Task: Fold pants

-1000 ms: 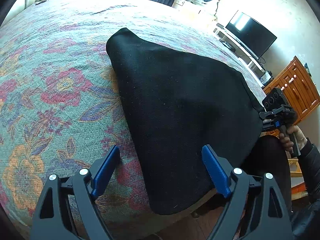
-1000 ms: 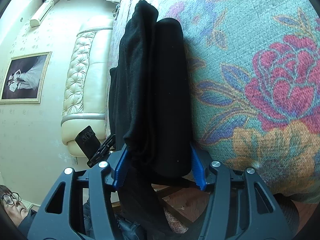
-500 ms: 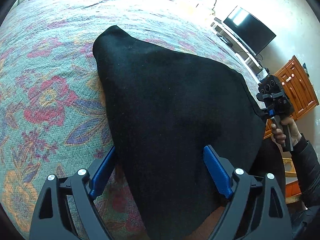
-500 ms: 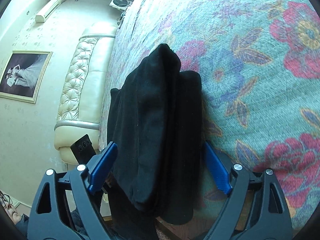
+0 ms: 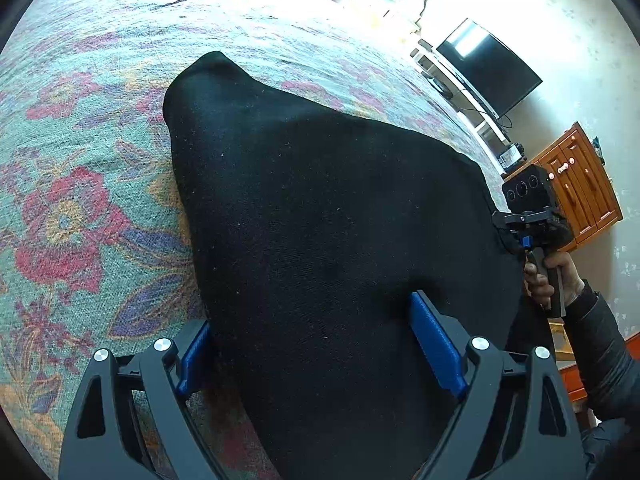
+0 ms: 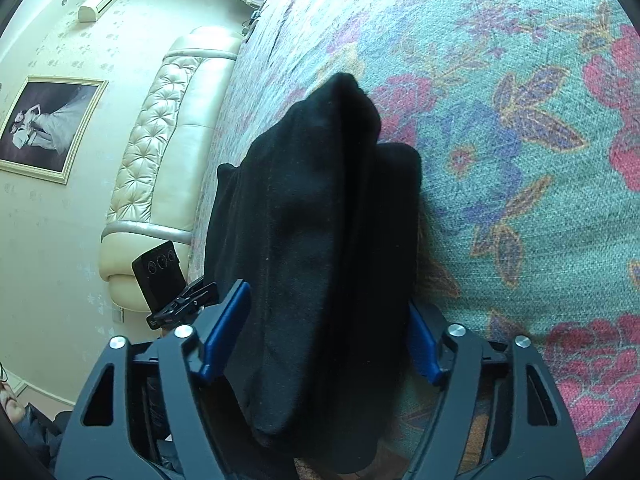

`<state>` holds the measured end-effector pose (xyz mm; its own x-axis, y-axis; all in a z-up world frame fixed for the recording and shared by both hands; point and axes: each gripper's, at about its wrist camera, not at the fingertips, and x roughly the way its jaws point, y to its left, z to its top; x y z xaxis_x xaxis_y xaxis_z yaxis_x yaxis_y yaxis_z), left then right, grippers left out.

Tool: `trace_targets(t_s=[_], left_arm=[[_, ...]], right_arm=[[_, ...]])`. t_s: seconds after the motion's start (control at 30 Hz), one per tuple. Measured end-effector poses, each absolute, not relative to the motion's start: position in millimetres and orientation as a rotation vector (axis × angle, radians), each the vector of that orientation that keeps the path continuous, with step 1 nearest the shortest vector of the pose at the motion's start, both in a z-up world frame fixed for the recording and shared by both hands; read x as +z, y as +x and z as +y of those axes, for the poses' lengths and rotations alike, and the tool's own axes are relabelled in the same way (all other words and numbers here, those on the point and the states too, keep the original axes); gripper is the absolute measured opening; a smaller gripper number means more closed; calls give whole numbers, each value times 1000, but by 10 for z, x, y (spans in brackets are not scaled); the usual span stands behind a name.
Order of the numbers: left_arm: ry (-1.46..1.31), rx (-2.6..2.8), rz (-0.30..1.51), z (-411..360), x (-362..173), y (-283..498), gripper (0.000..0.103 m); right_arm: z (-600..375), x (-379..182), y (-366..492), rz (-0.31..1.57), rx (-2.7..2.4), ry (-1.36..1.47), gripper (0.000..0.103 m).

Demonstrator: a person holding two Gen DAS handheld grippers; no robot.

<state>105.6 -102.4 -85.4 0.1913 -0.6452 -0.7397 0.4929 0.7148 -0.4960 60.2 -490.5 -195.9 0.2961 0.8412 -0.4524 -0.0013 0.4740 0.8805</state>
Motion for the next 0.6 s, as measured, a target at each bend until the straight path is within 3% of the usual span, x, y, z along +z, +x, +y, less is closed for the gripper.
trace_targets(t_s=[0.1, 0.27, 0.37, 0.6], left_arm=[[-192, -824, 1124, -961, -869, 1087, 86], [-350, -886, 1152, -780, -893, 1223, 85], [-400, -874, 1170, -677, -952, 1318, 47], [-484, -889, 1189, -594, -950, 1382, 27]], right_arm=[[-4966, -2032, 583, 1134, 686, 963, 51], [-4987, -2059, 579, 1129, 695, 983, 45], [-4984, -2064, 576, 1124, 700, 992, 44], [-4969, -2051, 564, 1115, 697, 988, 40]])
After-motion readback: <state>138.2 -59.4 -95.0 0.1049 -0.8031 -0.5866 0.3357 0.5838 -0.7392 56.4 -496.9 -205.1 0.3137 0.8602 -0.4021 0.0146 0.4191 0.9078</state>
